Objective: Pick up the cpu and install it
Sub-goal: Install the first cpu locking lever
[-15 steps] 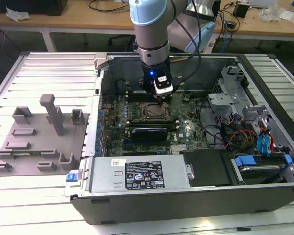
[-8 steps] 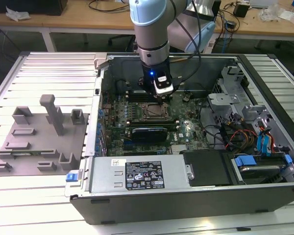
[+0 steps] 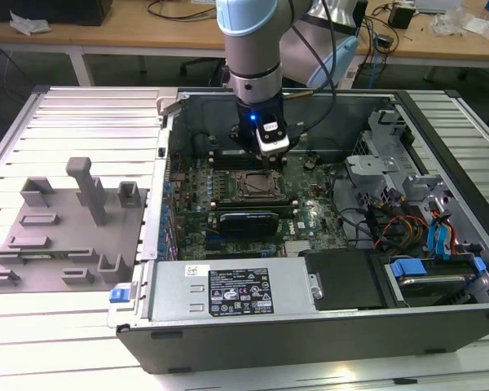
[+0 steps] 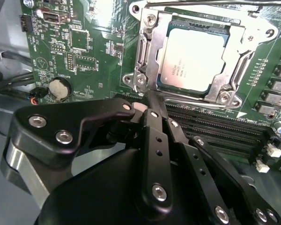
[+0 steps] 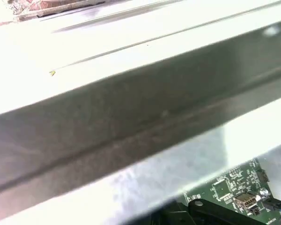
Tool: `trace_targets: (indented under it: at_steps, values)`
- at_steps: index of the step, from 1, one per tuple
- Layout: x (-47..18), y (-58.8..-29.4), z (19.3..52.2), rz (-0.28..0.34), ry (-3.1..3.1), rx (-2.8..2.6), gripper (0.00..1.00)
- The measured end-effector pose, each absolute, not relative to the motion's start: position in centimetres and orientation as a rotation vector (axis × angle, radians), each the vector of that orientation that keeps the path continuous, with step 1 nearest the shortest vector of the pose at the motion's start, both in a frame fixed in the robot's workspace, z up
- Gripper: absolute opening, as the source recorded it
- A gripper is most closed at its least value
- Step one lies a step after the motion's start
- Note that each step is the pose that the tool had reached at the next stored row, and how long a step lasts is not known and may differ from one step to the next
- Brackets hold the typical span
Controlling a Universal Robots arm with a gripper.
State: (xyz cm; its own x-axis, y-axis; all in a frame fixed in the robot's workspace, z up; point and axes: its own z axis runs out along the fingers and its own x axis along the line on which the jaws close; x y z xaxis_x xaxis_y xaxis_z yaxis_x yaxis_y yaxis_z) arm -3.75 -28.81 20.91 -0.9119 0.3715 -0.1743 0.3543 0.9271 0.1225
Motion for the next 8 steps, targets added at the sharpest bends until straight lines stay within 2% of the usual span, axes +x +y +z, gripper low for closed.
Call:
trace_targets:
  at_steps: [3,8]
  values:
    - [-3.75,-28.81,21.29,0.114,2.891,0.548,0.11]
    - [-3.75,-28.85,21.30,0.001,2.916,0.544,0.11]
